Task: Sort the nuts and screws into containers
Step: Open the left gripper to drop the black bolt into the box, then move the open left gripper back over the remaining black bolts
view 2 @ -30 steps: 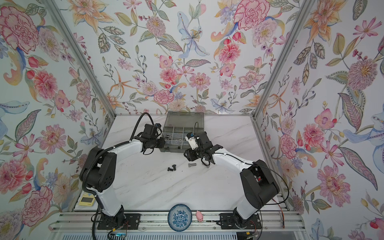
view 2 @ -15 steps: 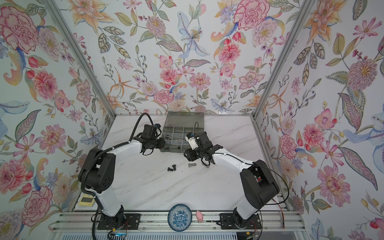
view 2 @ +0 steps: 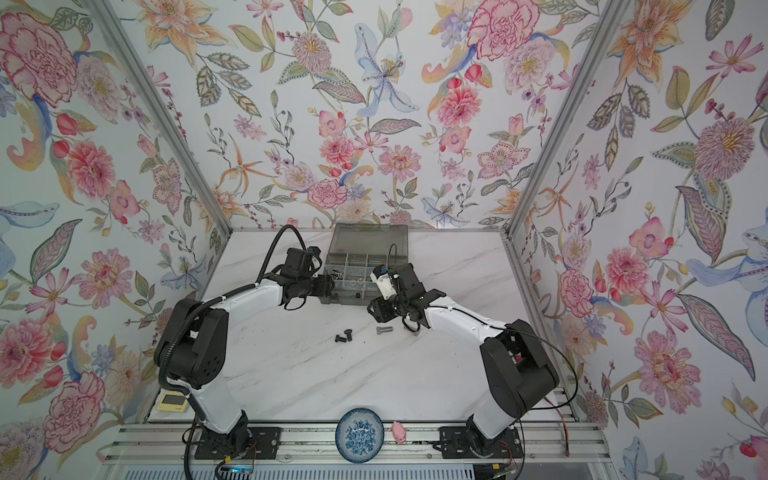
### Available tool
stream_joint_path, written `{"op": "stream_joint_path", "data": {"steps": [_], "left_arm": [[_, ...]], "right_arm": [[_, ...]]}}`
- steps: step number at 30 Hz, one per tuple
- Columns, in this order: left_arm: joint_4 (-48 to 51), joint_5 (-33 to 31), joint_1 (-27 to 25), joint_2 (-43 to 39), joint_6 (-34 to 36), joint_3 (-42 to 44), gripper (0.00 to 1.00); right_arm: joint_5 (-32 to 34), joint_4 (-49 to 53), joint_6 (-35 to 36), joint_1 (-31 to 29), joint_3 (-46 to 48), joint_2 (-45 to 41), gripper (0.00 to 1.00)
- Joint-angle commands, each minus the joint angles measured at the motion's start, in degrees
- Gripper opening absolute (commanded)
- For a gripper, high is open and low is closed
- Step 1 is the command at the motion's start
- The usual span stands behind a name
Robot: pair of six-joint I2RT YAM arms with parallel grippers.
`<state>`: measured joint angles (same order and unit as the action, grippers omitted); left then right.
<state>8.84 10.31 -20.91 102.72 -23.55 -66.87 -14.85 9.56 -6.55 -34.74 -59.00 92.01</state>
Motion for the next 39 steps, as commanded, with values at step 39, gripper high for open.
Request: {"op": "stream_joint_path", "data": {"steps": [39], "left_arm": [[3.5,4.3,-14.2,-13.7,2.8,22.0,0.89]], "right_arm": [[-2.4,0.7,1.8,-2.0,-0.4,4.0,0.58]]}}
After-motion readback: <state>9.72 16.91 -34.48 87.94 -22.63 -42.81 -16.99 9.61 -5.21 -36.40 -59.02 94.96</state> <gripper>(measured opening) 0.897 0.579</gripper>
